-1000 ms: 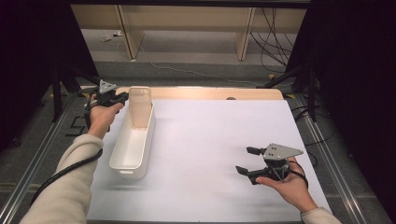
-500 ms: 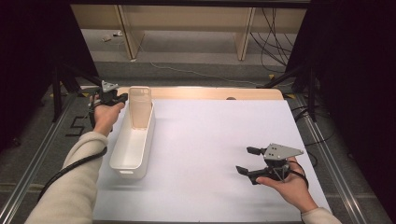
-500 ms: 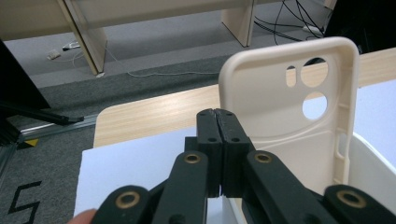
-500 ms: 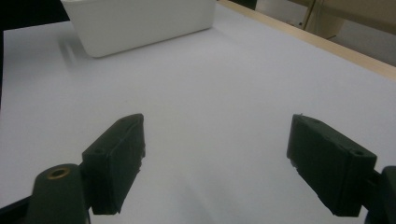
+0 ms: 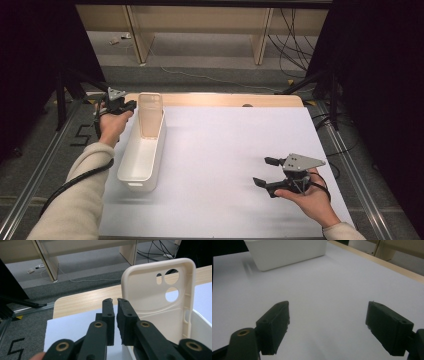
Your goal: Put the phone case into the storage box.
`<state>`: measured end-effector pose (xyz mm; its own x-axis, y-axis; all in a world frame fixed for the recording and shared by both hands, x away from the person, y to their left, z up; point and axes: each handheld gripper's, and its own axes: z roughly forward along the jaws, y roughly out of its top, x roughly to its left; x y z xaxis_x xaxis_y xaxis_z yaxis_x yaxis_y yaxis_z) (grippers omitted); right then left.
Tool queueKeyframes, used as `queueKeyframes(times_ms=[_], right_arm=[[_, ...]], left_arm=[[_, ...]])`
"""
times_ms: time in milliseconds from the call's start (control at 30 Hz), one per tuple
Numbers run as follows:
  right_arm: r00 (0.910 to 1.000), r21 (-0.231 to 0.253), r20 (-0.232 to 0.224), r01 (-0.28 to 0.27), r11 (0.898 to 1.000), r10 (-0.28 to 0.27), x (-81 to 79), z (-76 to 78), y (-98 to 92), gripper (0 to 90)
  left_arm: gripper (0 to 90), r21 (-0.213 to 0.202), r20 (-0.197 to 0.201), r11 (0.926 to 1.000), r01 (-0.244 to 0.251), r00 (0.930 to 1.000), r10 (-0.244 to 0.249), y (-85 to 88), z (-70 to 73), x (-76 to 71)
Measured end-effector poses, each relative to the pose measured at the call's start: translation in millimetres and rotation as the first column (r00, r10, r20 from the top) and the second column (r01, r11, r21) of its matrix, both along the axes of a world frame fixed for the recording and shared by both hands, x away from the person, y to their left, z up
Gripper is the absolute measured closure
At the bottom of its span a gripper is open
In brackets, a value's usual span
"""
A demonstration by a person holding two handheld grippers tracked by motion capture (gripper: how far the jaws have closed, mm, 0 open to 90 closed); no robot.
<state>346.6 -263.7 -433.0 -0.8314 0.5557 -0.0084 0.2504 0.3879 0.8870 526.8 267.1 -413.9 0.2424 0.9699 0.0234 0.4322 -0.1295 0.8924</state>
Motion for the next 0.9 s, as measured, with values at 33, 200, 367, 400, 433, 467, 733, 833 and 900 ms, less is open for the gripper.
queueKeyframes(times_ms=[33, 200, 367, 400, 433, 467, 733, 833, 900], right_arm=[[1.0000, -0.003, 0.000, 0.001, 1.000, -0.001, -0.2, 0.3, 0.0, 20.6], [1.0000, -0.003, 0.000, 0.002, 1.000, -0.002, -0.5, 0.5, 0.1, 20.5], [1.0000, -0.002, -0.001, 0.003, 1.000, -0.003, -0.5, 0.4, 0.0, 20.6], [1.0000, -0.003, 0.000, 0.004, 1.000, -0.004, -0.5, 0.5, 0.0, 20.6], [1.0000, -0.003, 0.001, 0.004, 1.000, -0.004, -0.5, 0.5, 0.0, 20.6], [1.0000, -0.002, 0.001, 0.005, 1.000, -0.005, -0.5, 0.6, 0.0, 20.6], [1.0000, 0.001, 0.001, 0.005, 1.000, -0.005, -0.7, 1.0, -0.2, 20.5], [1.0000, 0.002, 0.001, 0.006, 1.000, -0.006, -0.7, 0.6, 0.1, 20.5], [1.0000, -0.001, 0.000, 0.005, 1.000, -0.005, -0.8, 0.7, 0.0, 20.5]], left_arm=[[81.6, 0.000, 0.004, 1.0000, 0.000, 1.0000, 0.000, 0.6, 1.0, -1.6], [72.8, -0.006, 0.026, 0.9999, 0.011, 0.9996, -0.011, 2.6, 6.7, -9.8], [58.9, -0.030, 0.029, 0.9983, 0.049, 0.9984, -0.048, 1.3, 11.8, -17.1], [56.2, -0.034, 0.033, 0.9980, 0.053, 0.9981, -0.052, 0.6, 12.7, -18.6], [54.2, -0.037, 0.033, 0.9975, 0.060, 0.9977, -0.058, -0.3, 13.4, -19.9], [51.7, -0.038, 0.035, 0.9970, 0.067, 0.9972, -0.065, -1.1, 14.2, -21.2], [30.3, -0.062, 0.076, 0.9926, 0.104, 0.9921, -0.100, -4.5, 21.6, -31.9], [23.1, -0.066, 0.072, 0.9910, 0.117, 0.9911, -0.112, -6.0, 25.2, -37.1], [21.9, -0.064, 0.075, 0.9883, 0.138, 0.9883, -0.133, -7.6, 28.0, -41.1]])
